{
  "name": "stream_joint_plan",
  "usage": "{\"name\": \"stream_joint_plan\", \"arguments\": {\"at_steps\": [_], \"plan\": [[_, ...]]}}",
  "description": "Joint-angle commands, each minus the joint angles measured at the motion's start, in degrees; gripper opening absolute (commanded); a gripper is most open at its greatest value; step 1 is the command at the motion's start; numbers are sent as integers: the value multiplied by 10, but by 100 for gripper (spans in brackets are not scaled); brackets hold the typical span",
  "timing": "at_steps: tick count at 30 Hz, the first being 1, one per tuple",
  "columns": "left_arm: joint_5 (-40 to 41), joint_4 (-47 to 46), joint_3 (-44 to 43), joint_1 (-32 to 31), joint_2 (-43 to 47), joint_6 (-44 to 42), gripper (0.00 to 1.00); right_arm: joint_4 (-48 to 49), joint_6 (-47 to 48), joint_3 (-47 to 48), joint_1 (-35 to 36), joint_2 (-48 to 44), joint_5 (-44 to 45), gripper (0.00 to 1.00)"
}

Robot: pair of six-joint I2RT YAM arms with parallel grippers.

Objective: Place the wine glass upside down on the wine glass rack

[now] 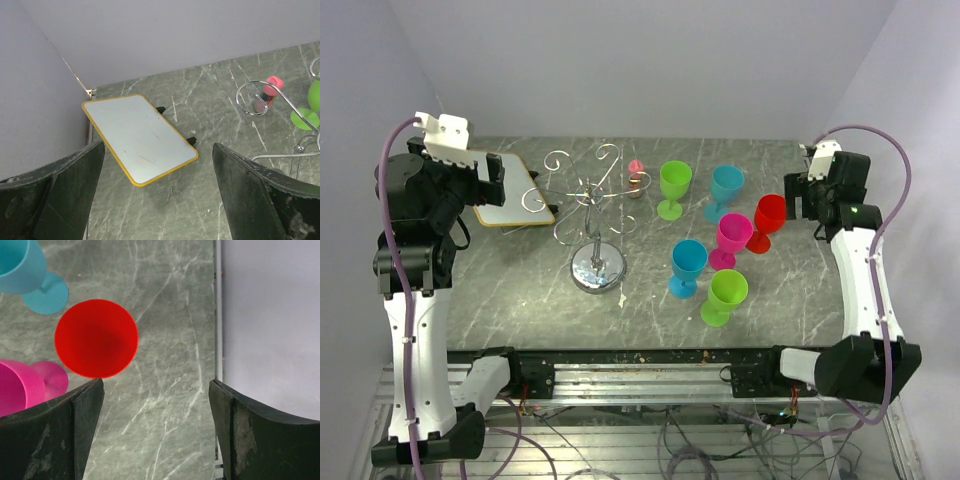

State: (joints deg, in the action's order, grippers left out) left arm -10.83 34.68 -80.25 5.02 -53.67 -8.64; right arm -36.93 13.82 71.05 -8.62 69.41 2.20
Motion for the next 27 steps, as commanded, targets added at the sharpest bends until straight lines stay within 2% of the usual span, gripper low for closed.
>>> {"name": "stream_joint_plan", "arguments": {"at_steps": [1, 3, 10, 19, 27], "plan": [[-29, 0, -16, 8, 1, -7, 99, -5, -13, 27, -2, 36, -8, 82], [-31, -2, -15, 8, 1, -9, 99, -5, -13, 34, -1, 56, -9, 78], [-36, -6, -7, 8, -3, -14, 99, -6, -14, 52, 1, 122, -24, 54], [-42, -10, -8, 13, -9, -11, 99, 4, -17, 59, 2, 172, -28, 44], [-30, -14, -10, 18, -16, -8, 99, 0, -23, 69, 2, 207, -52, 25]]}}
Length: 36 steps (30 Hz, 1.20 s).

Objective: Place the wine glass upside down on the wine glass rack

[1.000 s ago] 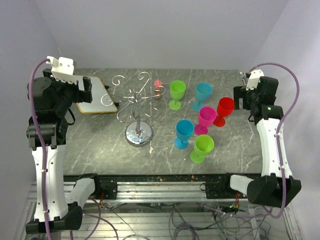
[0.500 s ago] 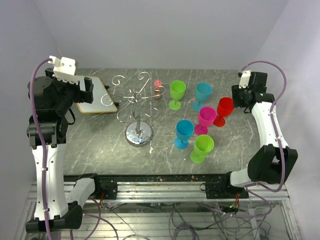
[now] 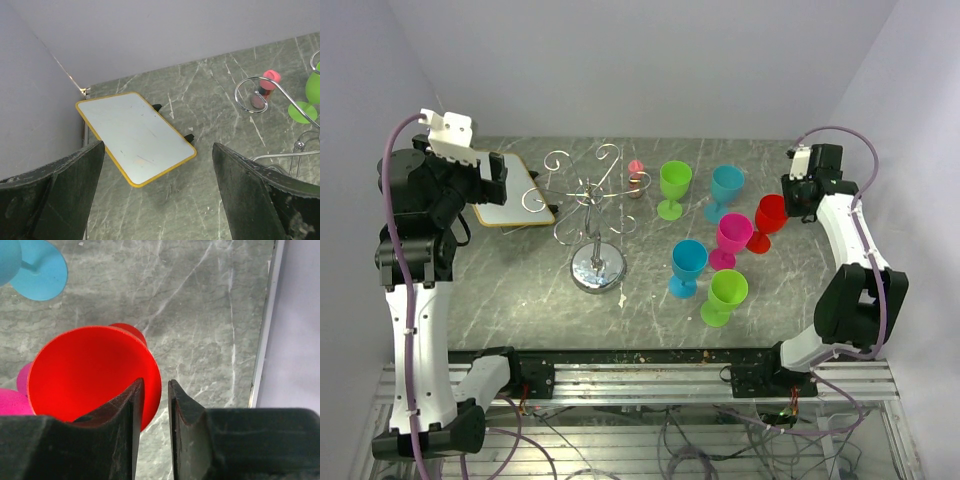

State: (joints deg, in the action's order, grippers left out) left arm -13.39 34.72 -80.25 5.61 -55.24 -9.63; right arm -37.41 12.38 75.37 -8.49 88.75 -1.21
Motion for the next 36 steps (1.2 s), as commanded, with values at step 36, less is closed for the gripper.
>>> {"name": "stream_joint_plan", "arguments": {"at_steps": [36], "plan": [[-148, -3, -132, 18, -62, 173, 99, 76, -129, 324, 18, -98, -215, 0]]}}
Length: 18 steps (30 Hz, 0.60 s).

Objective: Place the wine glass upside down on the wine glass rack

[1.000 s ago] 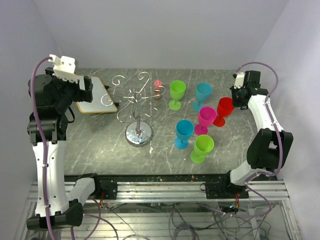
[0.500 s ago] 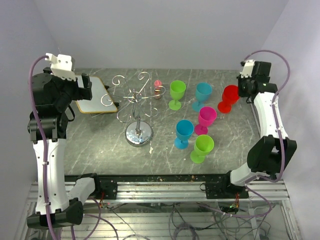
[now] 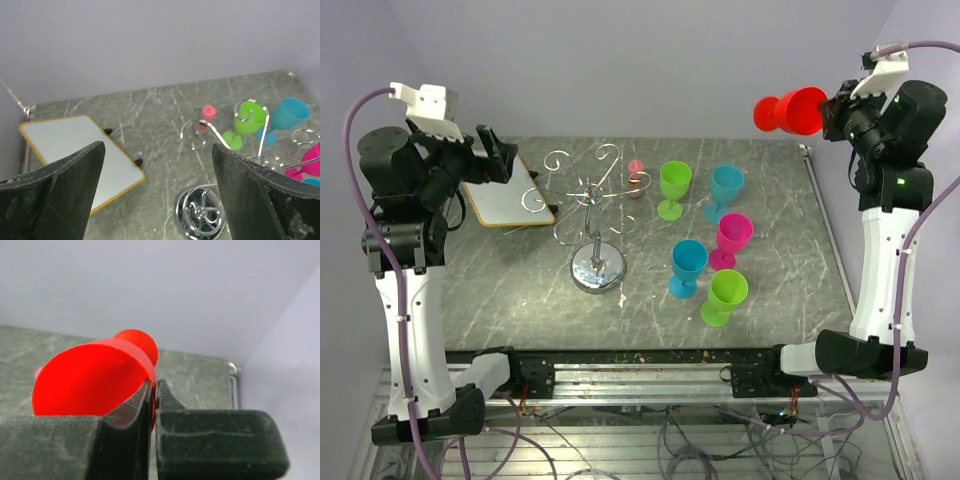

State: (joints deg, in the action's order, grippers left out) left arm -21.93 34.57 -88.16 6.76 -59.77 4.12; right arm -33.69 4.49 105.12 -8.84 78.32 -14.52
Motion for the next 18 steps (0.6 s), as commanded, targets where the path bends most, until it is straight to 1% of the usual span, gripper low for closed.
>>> {"name": "stream_joint_plan", "arguments": {"at_steps": [1, 3, 7, 10, 15, 17, 18], "plan": [[-69, 5, -67, 7, -25, 36, 98, 45, -58, 35, 32, 9, -91, 0], [-80, 21, -93, 7, -44, 37, 98, 56, -72, 53, 51, 22, -105, 0], [-105, 17, -116, 2, -69, 50, 97, 104, -100, 64, 95, 33, -134, 0], [-107, 22, -144, -17, -99, 51, 97, 124, -109, 79, 144, 49, -141, 0], [-96, 21, -198, -69, -157, 53, 98, 120, -106, 142, 234, 109, -139, 0], [-87, 22, -222, -122, -182, 55, 98, 115, -89, 172, 274, 129, -117, 0], [-80, 23, -234, -134, -195, 55, 98, 112, -80, 184, 290, 140, -111, 0]]}}
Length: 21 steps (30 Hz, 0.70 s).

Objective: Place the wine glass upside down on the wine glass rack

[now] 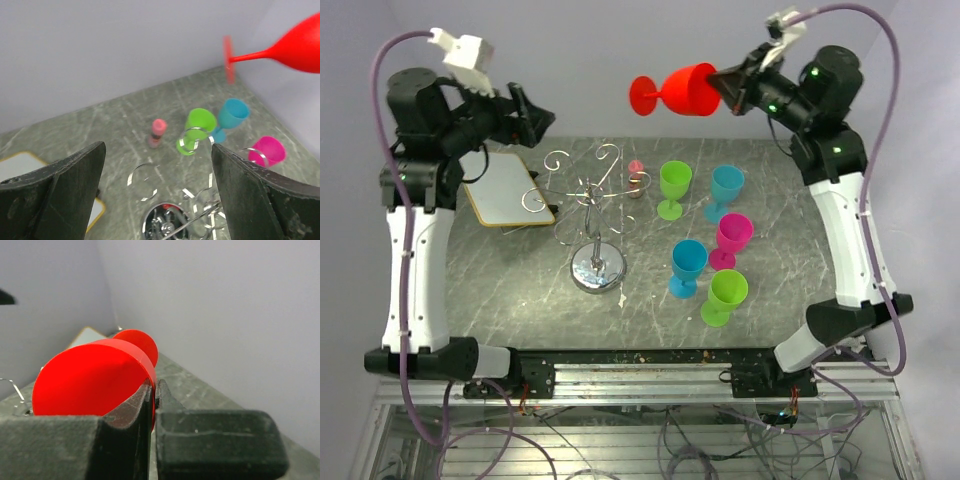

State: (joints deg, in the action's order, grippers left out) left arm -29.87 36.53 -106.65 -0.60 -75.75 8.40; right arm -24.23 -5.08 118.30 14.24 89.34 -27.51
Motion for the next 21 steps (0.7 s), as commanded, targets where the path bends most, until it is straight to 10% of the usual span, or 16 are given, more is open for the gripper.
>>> {"name": "stream_joint_plan", "arguments": {"at_steps": [1, 21], "plan": [[0, 3, -59, -78, -47, 13, 98, 12, 22, 65, 76, 42, 28, 0], [-34, -135, 49, -97, -63, 185, 93, -8, 22, 131, 135, 96, -21, 0]]}}
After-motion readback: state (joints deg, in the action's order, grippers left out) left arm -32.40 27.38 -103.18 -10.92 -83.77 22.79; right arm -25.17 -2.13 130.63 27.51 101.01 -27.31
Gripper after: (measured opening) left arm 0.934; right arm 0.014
